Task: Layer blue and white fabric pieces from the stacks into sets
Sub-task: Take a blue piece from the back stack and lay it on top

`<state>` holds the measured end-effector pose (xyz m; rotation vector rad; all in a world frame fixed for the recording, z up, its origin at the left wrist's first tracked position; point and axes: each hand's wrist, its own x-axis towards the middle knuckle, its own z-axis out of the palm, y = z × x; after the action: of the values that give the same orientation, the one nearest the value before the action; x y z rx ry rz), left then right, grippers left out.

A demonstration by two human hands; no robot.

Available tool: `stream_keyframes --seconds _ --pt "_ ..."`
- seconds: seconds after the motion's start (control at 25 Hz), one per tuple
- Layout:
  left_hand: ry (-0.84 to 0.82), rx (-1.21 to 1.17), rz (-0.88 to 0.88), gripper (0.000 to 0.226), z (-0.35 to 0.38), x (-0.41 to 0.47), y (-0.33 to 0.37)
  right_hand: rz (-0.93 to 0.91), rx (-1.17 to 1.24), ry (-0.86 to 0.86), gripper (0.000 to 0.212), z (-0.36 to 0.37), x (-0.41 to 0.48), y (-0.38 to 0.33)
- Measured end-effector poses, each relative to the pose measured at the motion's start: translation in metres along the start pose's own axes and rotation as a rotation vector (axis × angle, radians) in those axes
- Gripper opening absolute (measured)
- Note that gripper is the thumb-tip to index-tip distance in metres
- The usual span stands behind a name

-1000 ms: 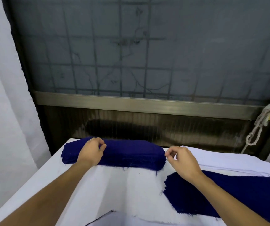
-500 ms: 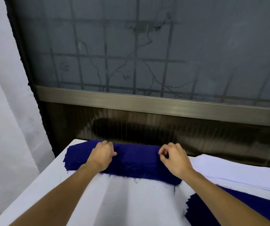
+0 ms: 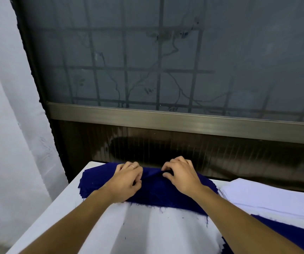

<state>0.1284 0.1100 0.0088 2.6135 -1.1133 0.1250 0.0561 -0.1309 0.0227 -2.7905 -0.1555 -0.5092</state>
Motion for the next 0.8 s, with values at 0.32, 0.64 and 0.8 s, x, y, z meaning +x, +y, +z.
stream_keyframes --seconds 0.32,0.64,0.8 --pt "0.127 -0.237 -0.049 0.018 -0.019 0.028 0.03 -0.037 -0.067 0.082 0.02 0.001 -0.005 0.0" --pt "0.063 -0.148 -0.067 0.006 -0.022 0.028 0.026 0.052 -0.203 0.054 0.032 -0.008 -0.016 0.028" --pt "0.013 -0.004 0.015 0.019 -0.025 0.024 0.019 0.041 -0.229 0.092 0.034 -0.016 -0.024 0.033"
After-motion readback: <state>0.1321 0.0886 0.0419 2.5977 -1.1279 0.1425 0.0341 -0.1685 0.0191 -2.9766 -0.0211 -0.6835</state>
